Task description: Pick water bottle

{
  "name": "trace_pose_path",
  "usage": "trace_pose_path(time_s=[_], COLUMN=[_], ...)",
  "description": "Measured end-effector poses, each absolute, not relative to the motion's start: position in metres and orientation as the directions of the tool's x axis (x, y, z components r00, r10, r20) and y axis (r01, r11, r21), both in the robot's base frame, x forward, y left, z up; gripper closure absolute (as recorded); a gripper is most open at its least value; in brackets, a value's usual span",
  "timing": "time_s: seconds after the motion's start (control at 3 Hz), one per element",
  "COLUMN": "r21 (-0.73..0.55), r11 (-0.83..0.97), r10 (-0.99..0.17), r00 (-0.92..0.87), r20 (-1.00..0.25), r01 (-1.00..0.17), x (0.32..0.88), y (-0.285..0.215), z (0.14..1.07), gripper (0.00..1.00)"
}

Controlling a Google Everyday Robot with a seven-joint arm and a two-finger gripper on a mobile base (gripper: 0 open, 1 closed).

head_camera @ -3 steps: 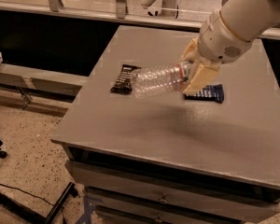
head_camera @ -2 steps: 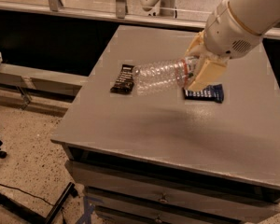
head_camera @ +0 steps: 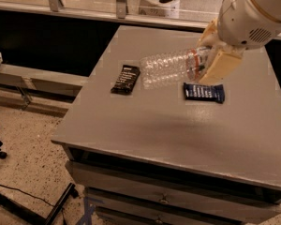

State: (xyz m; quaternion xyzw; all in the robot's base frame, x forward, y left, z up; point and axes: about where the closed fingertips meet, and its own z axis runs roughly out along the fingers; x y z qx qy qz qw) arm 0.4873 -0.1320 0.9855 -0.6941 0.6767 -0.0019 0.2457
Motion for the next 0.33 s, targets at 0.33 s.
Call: trace_pose_path(time_s=[0.33], r21=[-0.344], r11=[0.036], r10=[-0.94], r00=[0.084], r20=[-0.33], r01=[-0.938], x=[0.4873], y=[-0.132], z=[0.9855], gripper=[1.0])
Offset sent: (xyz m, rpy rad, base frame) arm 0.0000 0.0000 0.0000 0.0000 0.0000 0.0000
